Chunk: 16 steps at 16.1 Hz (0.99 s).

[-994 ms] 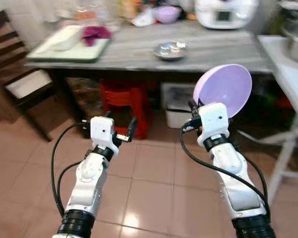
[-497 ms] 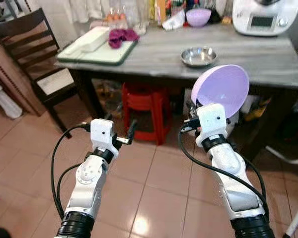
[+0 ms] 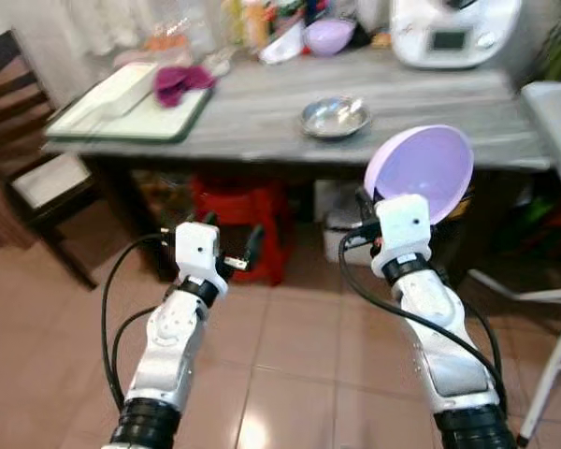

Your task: Setting the table

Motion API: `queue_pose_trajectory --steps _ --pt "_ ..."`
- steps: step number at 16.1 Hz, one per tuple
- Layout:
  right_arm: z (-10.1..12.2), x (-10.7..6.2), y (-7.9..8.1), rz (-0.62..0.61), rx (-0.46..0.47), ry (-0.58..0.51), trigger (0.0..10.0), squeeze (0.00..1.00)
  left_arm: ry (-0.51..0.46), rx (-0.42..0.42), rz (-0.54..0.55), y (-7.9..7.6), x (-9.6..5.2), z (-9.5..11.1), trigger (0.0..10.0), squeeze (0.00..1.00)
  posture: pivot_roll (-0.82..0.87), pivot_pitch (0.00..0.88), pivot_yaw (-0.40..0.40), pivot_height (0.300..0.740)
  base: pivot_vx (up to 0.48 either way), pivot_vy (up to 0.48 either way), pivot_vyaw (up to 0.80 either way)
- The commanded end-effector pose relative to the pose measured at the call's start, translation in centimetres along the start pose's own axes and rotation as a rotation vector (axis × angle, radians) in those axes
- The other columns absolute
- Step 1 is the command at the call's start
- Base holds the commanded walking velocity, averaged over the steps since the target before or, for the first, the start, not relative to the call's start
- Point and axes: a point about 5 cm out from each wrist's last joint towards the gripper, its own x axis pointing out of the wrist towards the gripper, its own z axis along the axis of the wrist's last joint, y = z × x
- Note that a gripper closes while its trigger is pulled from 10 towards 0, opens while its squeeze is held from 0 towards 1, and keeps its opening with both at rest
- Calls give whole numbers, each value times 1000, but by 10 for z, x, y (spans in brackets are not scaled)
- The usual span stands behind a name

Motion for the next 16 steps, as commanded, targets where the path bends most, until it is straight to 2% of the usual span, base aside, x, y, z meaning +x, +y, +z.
queue_pose_trajectory --steps 1,7,11,16 --pt "7 3 9 31 16 -27 10000 0 6 14 26 11 -4 1 10000 0 -149 73 85 740 319 0 0" --pt "8 3 11 43 -9 -37 10000 0 4 14 25 10 -3 1 10000 0 -148 71 83 740 317 0 0" --pt "8 4 11 39 -8 -35 10000 0 6 12 21 9 -3 1 10000 0 -148 73 85 740 317 0 492" --pt "8 4 10 29 6 -34 10000 0 5 12 18 9 -3 1 10000 0 -147 71 87 740 318 0 0"
